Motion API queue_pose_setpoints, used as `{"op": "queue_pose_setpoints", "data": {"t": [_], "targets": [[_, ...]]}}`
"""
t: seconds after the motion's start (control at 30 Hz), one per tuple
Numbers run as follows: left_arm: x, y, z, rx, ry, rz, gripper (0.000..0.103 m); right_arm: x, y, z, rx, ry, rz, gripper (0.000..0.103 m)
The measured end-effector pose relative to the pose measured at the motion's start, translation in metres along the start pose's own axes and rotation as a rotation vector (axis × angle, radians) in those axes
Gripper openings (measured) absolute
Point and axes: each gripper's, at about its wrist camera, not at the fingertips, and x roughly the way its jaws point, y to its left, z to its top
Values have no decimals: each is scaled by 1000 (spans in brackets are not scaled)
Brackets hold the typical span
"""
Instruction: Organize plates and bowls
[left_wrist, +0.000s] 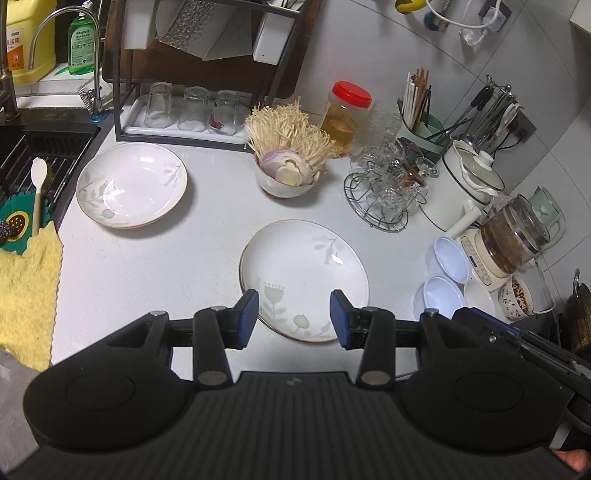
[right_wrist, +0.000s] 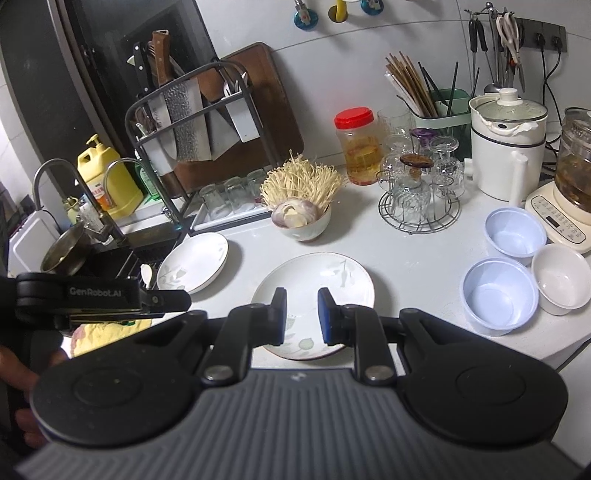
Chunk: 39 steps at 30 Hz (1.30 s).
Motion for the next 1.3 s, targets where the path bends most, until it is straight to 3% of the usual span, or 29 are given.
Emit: {"op": "queue_pose_setpoints", "data": {"t": [0.37,0.77,0.8,0.87,0.93,1.13,1.3], "targets": [[13,47,48,21,-2,-48,50,46,36,17,34,25,-24,22],[45,129,101,-14,8,-10,52,108,77,43,37,40,-43,22],[48,136,105,-18,4,-15,53,116,80,44,33,50,-56,24],[55,147,110,-25,7,-20,54,131,84,47,37,65,-68,37],[63,159,114,-31,10,-24,55,145,88,49,44,70,-81,63],[93,199,126,-72,35,4,63,181,95,55,81,104,-88,62],[113,238,132,-109,37,53,63,213,107,58,104,147,-61,62]]}}
